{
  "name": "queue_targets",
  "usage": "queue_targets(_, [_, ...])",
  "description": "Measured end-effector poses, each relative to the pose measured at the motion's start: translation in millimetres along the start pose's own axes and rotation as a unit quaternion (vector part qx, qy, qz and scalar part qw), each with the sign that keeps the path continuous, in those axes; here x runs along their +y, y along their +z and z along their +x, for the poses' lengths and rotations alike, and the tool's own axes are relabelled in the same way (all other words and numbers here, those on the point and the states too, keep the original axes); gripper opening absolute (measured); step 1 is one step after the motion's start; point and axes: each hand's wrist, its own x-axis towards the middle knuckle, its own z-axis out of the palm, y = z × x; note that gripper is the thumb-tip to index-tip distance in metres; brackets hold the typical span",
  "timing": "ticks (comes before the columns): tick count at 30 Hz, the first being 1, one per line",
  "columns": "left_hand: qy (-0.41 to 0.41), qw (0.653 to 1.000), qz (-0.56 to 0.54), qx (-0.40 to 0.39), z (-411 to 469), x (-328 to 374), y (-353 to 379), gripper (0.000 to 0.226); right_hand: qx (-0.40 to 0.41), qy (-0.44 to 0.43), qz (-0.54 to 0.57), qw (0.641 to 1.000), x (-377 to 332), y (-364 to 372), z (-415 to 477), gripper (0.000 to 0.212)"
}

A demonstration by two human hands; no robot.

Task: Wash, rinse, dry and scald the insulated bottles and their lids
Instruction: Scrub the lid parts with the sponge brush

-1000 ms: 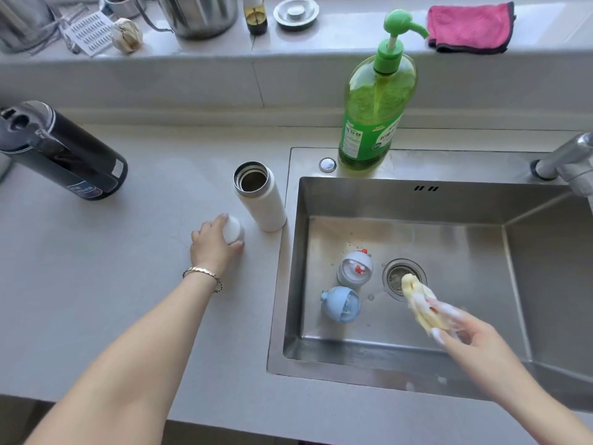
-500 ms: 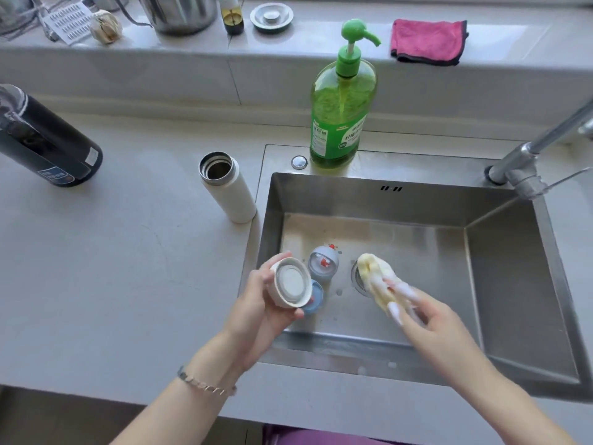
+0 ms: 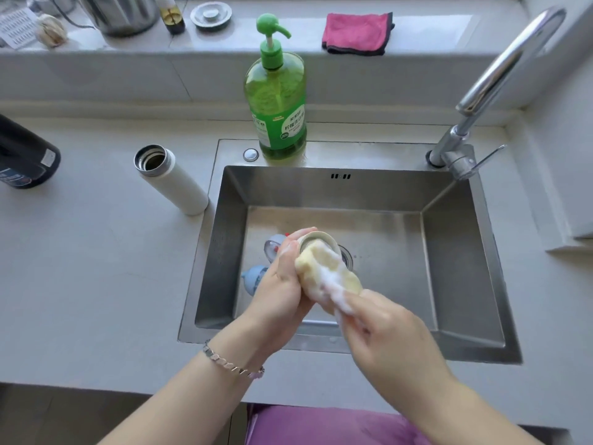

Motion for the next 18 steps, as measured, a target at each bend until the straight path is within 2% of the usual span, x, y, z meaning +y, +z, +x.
queue_targets(4, [0.006, 0.998, 0.055, -0.011, -6, -1, 17, 0.034, 0.010, 0.078, 0.030, 0.996, 26, -12, 13, 0.024])
queue_targets(7, [0.008, 0.999, 0.049, -0.004, -6, 4, 23, 0.033, -0.016, 0.051, 0.046, 0.998, 25, -14, 9, 0.036])
queue_targets(9, [0.003, 0.999, 0.042, -0.005, -7, 5, 24, 0.033, -0.013, 0.067, 0.056, 0.996, 28, -22, 9, 0.047])
queue_targets(13, [-0.015, 1.000, -0.015, 0.008, -8, 6, 22, 0.034, 0.055, 0.127, 0.076, 0.987, 49, -37, 15, 0.037])
queue_targets(15, [-0.019, 0.999, -0.033, 0.011, -8, 9, 20, 0.033, 0.076, 0.151, 0.094, 0.981, 53, -40, 14, 0.042])
queue_targets(18, [-0.027, 0.999, -0.037, 0.012, -7, 7, 18, 0.034, 0.118, 0.149, 0.102, 0.976, 52, -41, 12, 0.038])
